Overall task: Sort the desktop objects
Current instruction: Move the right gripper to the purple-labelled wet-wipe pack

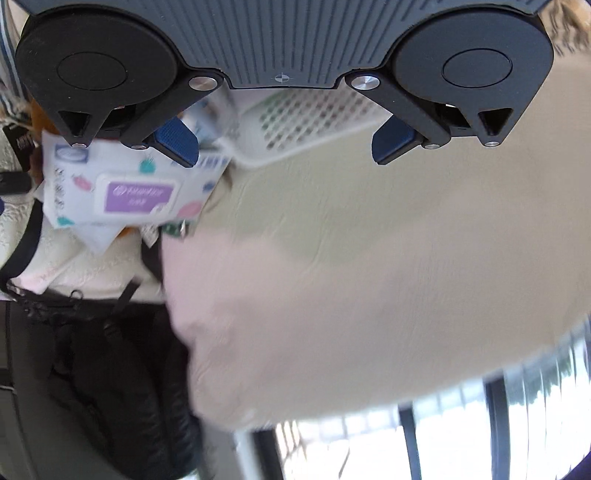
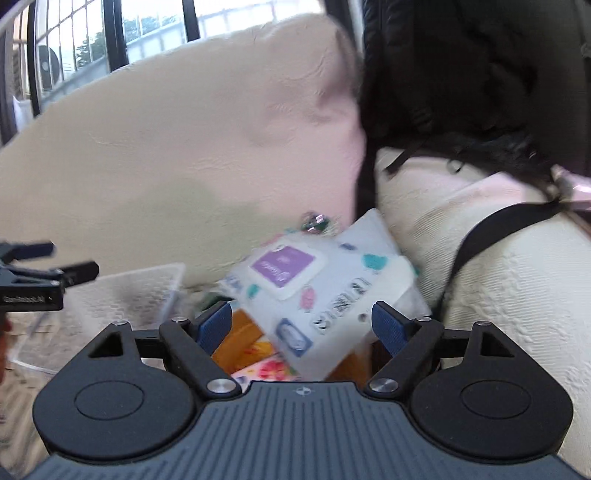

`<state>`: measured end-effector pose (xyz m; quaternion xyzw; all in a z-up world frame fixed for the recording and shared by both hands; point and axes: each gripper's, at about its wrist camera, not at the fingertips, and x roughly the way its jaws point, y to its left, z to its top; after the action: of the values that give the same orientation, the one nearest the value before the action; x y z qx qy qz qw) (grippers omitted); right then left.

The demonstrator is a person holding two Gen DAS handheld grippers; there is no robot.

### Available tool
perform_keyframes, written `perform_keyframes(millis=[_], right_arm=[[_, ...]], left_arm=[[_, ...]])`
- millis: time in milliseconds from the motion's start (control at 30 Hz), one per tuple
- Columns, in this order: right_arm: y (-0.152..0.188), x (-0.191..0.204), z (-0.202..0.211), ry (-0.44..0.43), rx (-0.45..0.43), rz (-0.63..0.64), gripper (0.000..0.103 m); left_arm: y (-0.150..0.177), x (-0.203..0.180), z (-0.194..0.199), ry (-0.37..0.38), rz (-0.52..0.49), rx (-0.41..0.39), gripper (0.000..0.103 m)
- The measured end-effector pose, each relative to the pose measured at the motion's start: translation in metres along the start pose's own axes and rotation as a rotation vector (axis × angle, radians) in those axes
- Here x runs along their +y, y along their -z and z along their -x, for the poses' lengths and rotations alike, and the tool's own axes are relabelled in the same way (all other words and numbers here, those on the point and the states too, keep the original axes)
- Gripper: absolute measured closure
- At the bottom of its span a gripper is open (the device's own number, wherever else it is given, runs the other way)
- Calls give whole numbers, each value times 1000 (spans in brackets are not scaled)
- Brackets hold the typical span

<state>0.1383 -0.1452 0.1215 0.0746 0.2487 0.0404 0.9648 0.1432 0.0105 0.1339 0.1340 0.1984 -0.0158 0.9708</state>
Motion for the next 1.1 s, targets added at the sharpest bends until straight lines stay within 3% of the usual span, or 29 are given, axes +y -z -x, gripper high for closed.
perform_keyframes(millis=[100, 200, 467, 633, 833, 967, 1100], right_arm=[[17, 18, 3, 88, -87, 28, 18], [35, 34, 7, 120, -147, 37, 17], [59, 37, 15, 149, -159, 13, 15], [57, 24, 23, 155, -163, 7, 13], [34, -20, 25, 30, -109, -155, 10], [23, -43, 8, -20, -51, -241, 12], [19, -61, -18, -77, 22, -344, 16]], left_arm=[[9, -34, 17, -42, -15, -70, 0], [20, -49, 28, -19, 45, -83, 0], [36, -54, 47, -63, 125, -69, 0], [28, -50, 51, -47, 106, -76, 0], [-2, -38, 34, 14, 74, -58, 0], [-19, -36, 2, 18, 35, -19, 0], [-30, -30, -35, 78, 10, 46, 0]])
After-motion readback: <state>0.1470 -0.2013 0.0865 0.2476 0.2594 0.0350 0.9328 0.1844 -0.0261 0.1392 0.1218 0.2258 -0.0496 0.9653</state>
